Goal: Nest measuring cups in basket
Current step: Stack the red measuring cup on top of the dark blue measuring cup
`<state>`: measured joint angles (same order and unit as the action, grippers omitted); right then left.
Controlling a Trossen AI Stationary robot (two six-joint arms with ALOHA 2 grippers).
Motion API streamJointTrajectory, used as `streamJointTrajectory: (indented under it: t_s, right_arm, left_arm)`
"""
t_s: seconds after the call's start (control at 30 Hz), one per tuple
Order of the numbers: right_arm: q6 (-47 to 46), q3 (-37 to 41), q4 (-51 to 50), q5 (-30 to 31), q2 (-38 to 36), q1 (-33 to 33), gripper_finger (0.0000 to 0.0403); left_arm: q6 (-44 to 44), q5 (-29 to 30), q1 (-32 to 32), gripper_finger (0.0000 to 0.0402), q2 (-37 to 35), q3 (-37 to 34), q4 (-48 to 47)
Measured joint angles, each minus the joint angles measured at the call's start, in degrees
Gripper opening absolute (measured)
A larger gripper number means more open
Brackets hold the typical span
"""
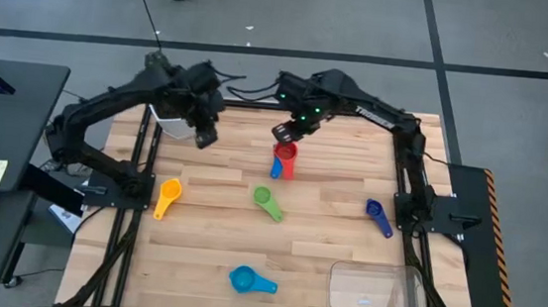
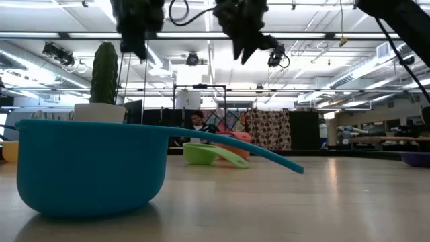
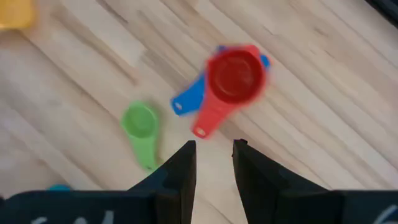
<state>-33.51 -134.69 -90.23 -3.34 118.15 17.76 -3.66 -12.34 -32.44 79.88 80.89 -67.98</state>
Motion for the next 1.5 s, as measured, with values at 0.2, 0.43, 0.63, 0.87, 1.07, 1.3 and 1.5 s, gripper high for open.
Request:
streamJointTrajectory:
  t_s: [0.2, 0.43, 0.63, 0.87, 1.07, 1.3, 1.5]
  right_arm:
    - [-0.16, 5.69, 0.25, -0.52, -0.71, -1.46, 0.011]
    - [-1.23, 16.78, 0.21, 0.31, -0.72, -1.9, 0.011]
    - [0.32, 25.05, 4.22, 0.34, -0.72, -1.99, 0.011]
    - [7.48, 32.43, 14.26, -1.04, -0.72, -2.01, 0.011]
    - [11.14, 35.25, 17.27, -1.15, -0.7, -2.01, 0.011]
    - [12.25, 35.29, 17.91, -1.19, -0.7, -1.99, 0.011]
    - [13.26, 37.83, 22.54, -2.66, -0.76, -1.83, 0.011]
  left_arm:
    - [1.99, -1.86, 2.33, 0.0006, 0.0, -15.32, 19.93]
    - [1.49, -4.24, 5.86, 0.0005, 0.02, -28.28, 39.94]
    - [-3.31, -4.25, 8.85, 0.0005, 0.02, -35.04, 54.64]
    - [-10.25, -4.23, 9.55, 0.0005, 0.31, -38.35, 62.14]
    - [-10.97, -6.64, 9.54, 0.0005, 6.13, -38.35, 65.6]
    - [-10.97, -8.09, 10.38, 0.0005, 14.98, -36.0, 72.15]
    - [-11.85, -9.31, 10.46, 0.0005, 19.91, -31.92, 71.76]
